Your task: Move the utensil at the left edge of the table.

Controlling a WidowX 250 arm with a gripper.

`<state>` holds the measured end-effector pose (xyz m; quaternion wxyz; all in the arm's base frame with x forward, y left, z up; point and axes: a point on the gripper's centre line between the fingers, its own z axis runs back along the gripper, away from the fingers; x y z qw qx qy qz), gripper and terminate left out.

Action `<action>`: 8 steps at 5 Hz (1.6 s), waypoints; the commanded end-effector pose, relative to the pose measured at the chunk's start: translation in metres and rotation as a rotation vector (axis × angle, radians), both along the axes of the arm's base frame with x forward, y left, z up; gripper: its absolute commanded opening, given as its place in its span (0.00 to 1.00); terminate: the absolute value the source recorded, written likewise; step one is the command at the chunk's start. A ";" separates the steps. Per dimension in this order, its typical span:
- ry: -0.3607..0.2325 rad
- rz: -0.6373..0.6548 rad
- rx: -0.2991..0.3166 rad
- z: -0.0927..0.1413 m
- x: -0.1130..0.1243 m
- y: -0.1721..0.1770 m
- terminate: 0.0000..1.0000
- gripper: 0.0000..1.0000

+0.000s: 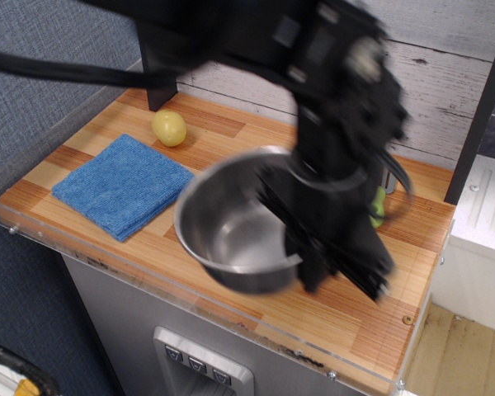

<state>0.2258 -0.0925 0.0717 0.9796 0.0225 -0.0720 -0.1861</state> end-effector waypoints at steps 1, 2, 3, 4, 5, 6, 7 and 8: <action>0.110 0.003 -0.033 -0.037 0.009 -0.022 0.00 0.00; 0.159 -0.019 -0.032 -0.053 0.018 -0.023 0.00 0.00; 0.174 -0.021 -0.039 -0.056 0.021 -0.021 0.00 0.00; 0.167 -0.020 -0.028 -0.055 0.019 -0.020 0.00 0.00; 0.173 -0.046 -0.021 -0.048 0.016 -0.024 0.00 1.00; 0.132 -0.043 -0.013 -0.033 0.011 -0.022 0.00 1.00; 0.051 -0.002 -0.012 -0.010 0.008 -0.005 0.00 1.00; -0.041 0.088 -0.028 0.013 0.004 0.025 0.00 1.00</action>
